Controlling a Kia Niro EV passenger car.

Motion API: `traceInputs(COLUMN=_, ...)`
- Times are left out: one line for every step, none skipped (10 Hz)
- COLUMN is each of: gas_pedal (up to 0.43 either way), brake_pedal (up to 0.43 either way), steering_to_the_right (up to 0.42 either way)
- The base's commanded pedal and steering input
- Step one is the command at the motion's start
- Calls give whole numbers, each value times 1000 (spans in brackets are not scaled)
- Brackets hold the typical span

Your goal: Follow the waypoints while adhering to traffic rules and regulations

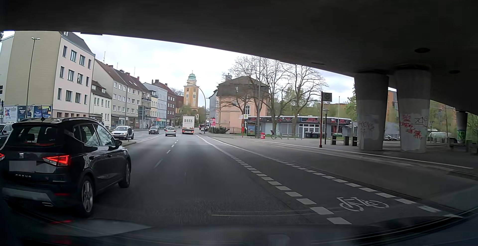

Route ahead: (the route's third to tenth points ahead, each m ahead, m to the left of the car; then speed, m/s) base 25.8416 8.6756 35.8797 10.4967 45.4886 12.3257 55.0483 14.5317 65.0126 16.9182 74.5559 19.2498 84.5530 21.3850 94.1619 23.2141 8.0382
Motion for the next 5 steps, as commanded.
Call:
traceInputs(gas_pedal=220, brake_pedal=0, steering_to_the_right=-102)
traceInputs(gas_pedal=220, brake_pedal=0, steering_to_the_right=-104)
traceInputs(gas_pedal=220, brake_pedal=0, steering_to_the_right=-111)
traceInputs(gas_pedal=220, brake_pedal=0, steering_to_the_right=-115)
traceInputs(gas_pedal=220, brake_pedal=6, steering_to_the_right=-115)
